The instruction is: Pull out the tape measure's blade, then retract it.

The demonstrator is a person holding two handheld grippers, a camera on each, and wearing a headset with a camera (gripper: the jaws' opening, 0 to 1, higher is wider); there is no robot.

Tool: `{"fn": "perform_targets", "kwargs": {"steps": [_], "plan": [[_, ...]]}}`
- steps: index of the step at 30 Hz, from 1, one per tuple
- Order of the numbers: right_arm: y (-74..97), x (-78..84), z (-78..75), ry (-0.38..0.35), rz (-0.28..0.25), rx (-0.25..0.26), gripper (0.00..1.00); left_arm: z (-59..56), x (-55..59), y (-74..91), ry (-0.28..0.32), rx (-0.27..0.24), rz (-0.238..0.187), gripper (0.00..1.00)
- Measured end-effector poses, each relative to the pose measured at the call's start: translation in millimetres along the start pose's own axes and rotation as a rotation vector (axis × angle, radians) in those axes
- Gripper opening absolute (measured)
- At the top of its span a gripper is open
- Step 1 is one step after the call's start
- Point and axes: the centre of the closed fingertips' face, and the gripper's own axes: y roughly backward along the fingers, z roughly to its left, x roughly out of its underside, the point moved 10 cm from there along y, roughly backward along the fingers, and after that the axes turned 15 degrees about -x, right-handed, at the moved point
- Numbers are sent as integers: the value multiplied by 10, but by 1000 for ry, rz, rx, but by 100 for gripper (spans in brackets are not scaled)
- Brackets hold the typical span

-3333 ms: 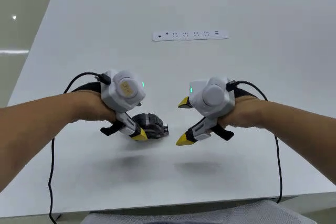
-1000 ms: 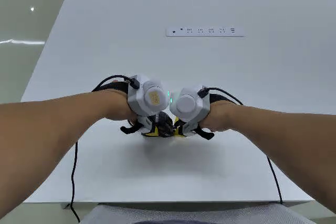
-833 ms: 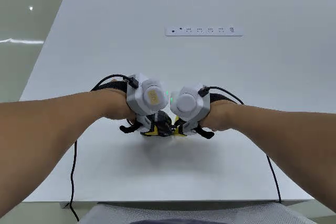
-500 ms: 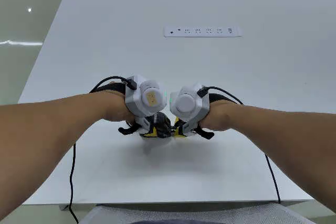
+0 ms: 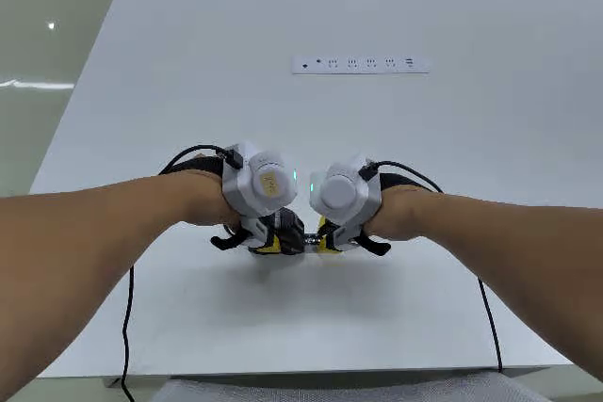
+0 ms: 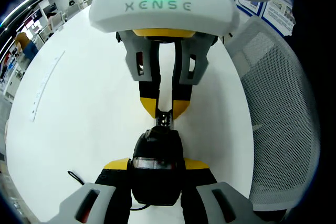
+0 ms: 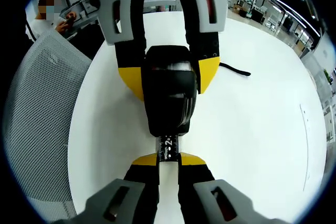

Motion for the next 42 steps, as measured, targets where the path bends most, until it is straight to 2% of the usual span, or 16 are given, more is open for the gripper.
{"fn": "perform_targets", "kwargs": {"steps": [42], "plan": [[118,212,11,-29,28,11,12,1,9,-28,22,-2,1,33]]}}
